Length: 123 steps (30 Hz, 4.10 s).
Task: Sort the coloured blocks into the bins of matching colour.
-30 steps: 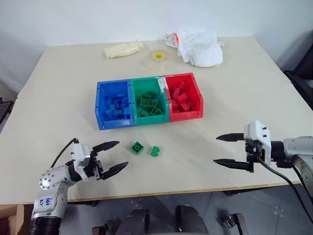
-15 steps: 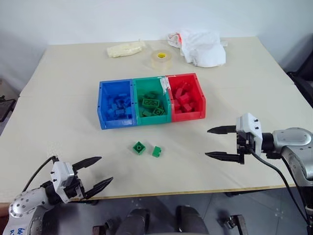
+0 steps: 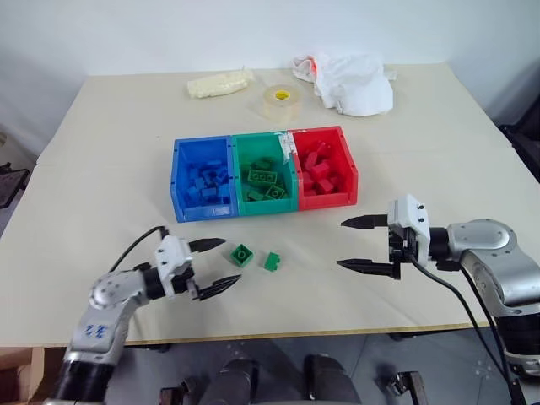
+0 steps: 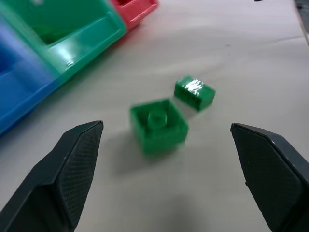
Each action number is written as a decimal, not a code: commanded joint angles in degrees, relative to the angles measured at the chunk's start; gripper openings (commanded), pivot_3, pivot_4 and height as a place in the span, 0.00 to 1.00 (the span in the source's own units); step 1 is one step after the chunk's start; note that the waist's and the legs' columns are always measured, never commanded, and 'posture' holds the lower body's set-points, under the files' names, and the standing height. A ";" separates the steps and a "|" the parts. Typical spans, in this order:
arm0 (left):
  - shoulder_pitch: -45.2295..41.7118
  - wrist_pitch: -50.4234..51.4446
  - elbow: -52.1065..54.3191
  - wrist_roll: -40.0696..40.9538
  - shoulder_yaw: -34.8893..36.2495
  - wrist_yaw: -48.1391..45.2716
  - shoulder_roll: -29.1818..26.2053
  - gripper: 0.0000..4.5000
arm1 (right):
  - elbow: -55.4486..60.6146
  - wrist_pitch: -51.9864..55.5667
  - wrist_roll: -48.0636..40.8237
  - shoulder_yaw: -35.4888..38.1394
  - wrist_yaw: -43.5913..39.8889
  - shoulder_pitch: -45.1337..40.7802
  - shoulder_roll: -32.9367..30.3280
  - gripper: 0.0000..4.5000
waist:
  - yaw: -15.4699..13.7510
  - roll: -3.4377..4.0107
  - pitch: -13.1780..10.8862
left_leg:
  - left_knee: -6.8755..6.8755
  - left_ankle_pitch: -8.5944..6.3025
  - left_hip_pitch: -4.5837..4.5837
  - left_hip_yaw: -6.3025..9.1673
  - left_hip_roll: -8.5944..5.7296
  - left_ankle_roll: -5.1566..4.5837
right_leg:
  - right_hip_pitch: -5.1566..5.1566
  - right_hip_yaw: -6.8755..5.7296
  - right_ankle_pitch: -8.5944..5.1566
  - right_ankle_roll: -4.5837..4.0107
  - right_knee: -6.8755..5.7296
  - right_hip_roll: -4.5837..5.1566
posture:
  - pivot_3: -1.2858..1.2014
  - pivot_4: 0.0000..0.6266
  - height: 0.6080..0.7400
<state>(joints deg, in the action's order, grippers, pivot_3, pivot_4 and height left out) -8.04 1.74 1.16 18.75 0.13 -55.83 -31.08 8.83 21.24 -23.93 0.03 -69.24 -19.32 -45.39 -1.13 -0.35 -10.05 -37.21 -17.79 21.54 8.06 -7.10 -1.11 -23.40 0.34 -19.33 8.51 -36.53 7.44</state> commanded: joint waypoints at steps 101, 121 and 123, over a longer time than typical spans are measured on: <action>-14.87 -0.40 -6.85 -8.92 -12.35 -1.82 7.40 0.46 | 14.16 2.27 -3.43 8.53 10.65 13.74 -0.61 1.00 | -0.38 -0.19 -0.14 | -0.56 -0.12 0.13 -0.03 -0.07 -0.07 | -0.04 0.01 0.06 0.10 -0.37 0.00 | 0.52 0.24 1.00; -41.24 -8.69 -31.40 -11.90 -2.71 15.37 14.57 0.44 | 14.71 1.51 -3.27 9.80 11.98 15.10 -0.55 1.00 | -0.41 -0.26 -0.17 | -0.74 -0.12 0.17 -0.03 -0.13 -0.08 | -0.01 -0.03 0.08 0.16 -0.44 -0.14 | 0.52 0.24 1.00; -43.45 -9.79 -35.35 -12.40 -2.64 15.67 14.99 0.56 | 14.79 1.42 -3.21 9.79 12.31 15.12 -0.38 1.00 | -0.39 -0.28 -0.18 | -0.73 -0.13 0.17 -0.03 -0.14 -0.09 | -0.02 -0.04 0.09 0.18 -0.43 -0.15 | 0.52 0.24 1.00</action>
<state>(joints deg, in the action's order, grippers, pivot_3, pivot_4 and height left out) -50.06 -6.09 -32.24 6.84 -3.21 -40.75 -16.06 21.93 23.63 -26.46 8.10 -57.33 -4.10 -45.52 -1.53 -0.62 -10.22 -37.94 -17.92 21.72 8.02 -7.24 -1.20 -23.43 0.31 -19.23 8.69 -36.93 7.29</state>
